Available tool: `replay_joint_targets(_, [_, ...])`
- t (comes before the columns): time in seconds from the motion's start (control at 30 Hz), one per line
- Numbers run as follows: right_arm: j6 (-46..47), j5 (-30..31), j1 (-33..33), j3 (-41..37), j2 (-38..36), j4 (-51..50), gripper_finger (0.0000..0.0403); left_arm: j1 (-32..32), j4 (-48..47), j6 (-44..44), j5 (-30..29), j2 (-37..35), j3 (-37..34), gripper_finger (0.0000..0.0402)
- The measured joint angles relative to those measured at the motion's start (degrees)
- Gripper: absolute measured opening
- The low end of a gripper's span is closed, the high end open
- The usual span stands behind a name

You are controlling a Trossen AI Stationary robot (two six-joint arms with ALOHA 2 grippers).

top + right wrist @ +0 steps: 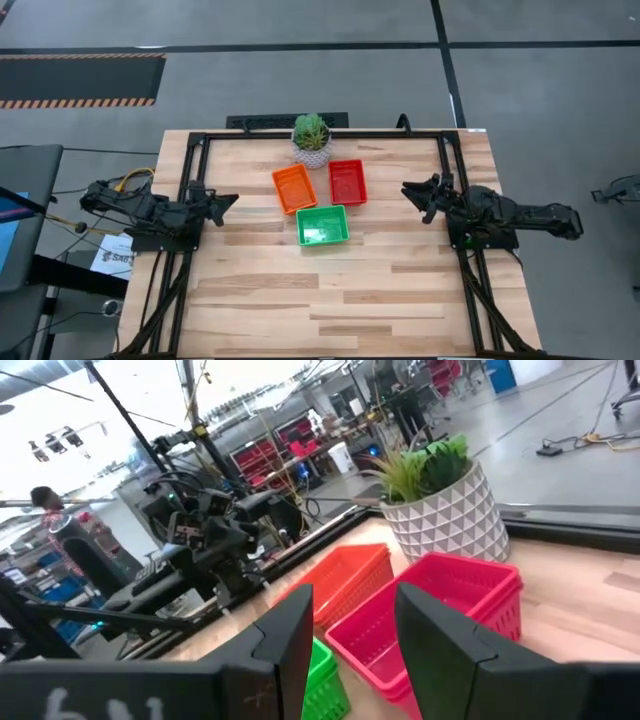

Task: Stack baskets by color
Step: Return to Home Position

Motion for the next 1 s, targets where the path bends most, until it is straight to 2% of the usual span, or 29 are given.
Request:
replay_joint_targets(0.2, [-0.39, 0.00, -0.08, -0.02, 0.01, -0.07, 0.0163, 0.00, -0.16, -1.57, 1.38, -0.04, 0.00, 0.0000])
replay_joint_targets(0.53, [-0.39, 0.00, -0.08, -0.07, 0.01, -0.17, 0.0163, 0.00, -0.22, 2.39, 1.60, -0.03, 0.00, 0.0000])
replay_joint_targets(0.77, [-0.39, 0.02, -0.08, -0.11, 0.01, -0.20, 0.0163, -0.04, 0.26, 10.45, -6.16, -0.04, -0.07, 0.0000])
replay_joint_targets(0.87, [-0.39, 0.01, -0.09, -0.11, 0.01, -0.20, 0.0163, -0.20, 0.26, 12.63, -6.53, -0.04, -0.07, 0.0000])
replay_joint_targets(1.0, [-0.39, 0.02, -0.09, -0.13, 0.01, -0.22, 0.0163, -1.16, 0.35, 17.42, -4.01, -0.04, -0.09, 0.0000])
